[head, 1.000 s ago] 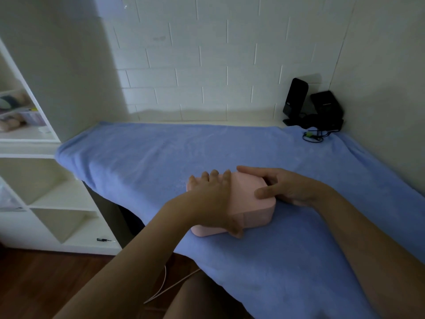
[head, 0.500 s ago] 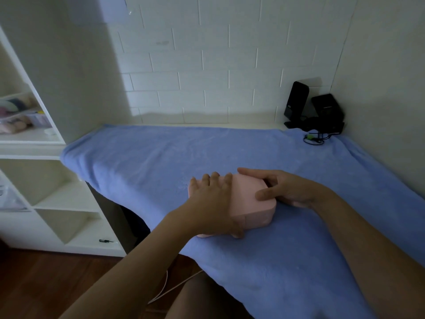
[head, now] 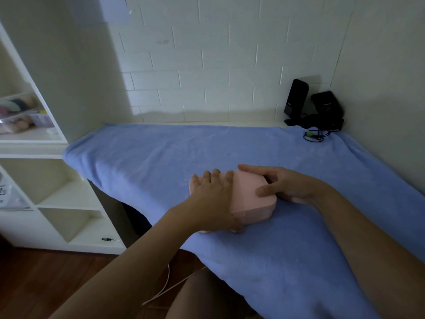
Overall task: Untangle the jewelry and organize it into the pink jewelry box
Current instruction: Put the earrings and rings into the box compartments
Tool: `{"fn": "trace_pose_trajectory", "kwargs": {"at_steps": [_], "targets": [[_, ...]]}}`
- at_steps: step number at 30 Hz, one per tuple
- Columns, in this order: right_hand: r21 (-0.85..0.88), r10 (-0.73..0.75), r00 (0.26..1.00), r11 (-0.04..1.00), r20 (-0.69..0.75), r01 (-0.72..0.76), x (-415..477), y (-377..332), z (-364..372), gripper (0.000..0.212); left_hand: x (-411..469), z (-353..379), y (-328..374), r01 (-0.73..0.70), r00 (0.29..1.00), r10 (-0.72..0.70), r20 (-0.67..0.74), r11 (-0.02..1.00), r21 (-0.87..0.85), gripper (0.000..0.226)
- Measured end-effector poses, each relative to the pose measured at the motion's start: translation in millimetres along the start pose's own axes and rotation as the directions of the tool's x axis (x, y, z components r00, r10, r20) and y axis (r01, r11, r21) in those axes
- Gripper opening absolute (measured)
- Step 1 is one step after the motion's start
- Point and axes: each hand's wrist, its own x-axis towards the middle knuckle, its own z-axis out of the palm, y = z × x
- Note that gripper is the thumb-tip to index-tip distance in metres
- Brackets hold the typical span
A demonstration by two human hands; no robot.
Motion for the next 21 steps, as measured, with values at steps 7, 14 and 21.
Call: {"fn": "trace_pose_trajectory", "kwargs": {"at_steps": [7,14,21], "targets": [[-0.33,-0.177,0.821,0.944,-0.543,-0.015,2.9,7.0,-12.4,0.036,11.1,-24.7,-15.0,-0.034,0.997,0.043,0.066,0.991,-0.127,0.122],[-0.641,-0.098,0.683,0.462,-0.724,-0.613,15.5,48.5,-41.4,0.067,90.7,-56.8,-57.1,0.002,1.0,-0.007,-0.02,0.977,-0.215,0.121],[-0.691,-0.014,0.726,0.319,-0.688,-0.649,28.7,38.0,-65.7,0.066,178.3,-61.1,-86.4,0.008,0.998,0.007,0.067,0.975,-0.22,0.117]]}}
